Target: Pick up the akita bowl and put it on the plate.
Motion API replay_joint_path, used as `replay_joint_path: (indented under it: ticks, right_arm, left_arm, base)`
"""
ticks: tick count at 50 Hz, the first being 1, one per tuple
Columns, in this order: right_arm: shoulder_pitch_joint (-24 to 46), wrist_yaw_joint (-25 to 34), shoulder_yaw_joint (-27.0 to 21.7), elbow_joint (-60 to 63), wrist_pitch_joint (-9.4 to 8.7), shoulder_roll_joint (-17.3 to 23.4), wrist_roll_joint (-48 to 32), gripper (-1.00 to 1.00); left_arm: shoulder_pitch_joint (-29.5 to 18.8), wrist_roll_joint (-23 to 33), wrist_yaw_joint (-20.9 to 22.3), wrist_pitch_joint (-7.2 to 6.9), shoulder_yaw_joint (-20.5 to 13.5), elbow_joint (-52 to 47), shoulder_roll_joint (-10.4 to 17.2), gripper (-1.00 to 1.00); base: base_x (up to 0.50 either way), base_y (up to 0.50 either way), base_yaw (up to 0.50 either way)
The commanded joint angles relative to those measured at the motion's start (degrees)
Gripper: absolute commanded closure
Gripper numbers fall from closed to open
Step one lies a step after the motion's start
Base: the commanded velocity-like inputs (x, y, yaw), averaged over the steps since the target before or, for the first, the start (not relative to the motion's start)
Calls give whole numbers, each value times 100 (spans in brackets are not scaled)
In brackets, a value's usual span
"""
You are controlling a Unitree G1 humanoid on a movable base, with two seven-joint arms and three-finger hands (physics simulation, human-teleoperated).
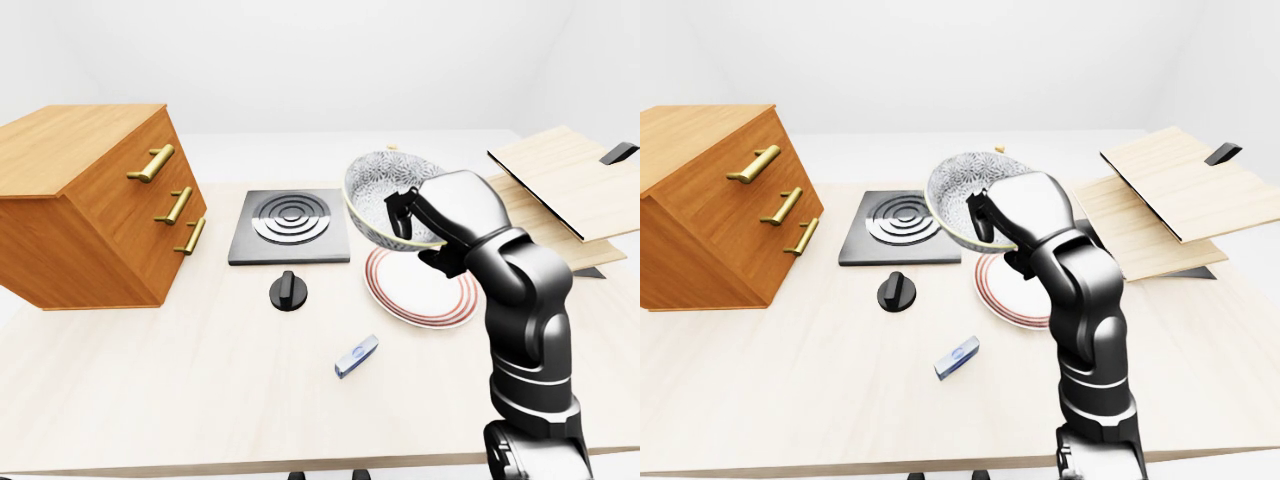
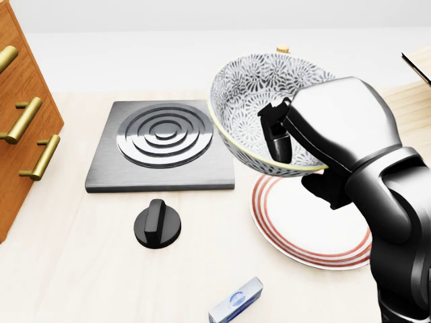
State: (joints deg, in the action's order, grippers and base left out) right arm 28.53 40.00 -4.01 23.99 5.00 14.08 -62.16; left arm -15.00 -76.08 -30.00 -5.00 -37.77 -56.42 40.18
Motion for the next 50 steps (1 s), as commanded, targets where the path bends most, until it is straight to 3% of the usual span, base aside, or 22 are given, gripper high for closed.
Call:
replay_joint_path:
  ticks: [1, 13, 33, 50]
  right_arm:
    - [34, 0, -331, -170, 0, 341, -39, 96]
    - [200, 0, -613, -755, 0, 894, 113, 96]
    - [609, 0, -663, -1284, 0, 1099, 73, 96]
    - [228, -75, -614, -1386, 0, 923, 46, 95]
  left_arm:
    - [26, 59, 0, 0, -19, -4, -44, -100]
    - [10, 28, 0, 0, -29, 6, -19, -100]
    - [18, 81, 0, 0, 11, 4, -56, -100]
    - [21, -62, 0, 0, -61, -39, 7, -100]
  base:
    - [0, 0, 0]
    - [0, 0, 0]
    - [0, 0, 0]
    - [0, 0, 0]
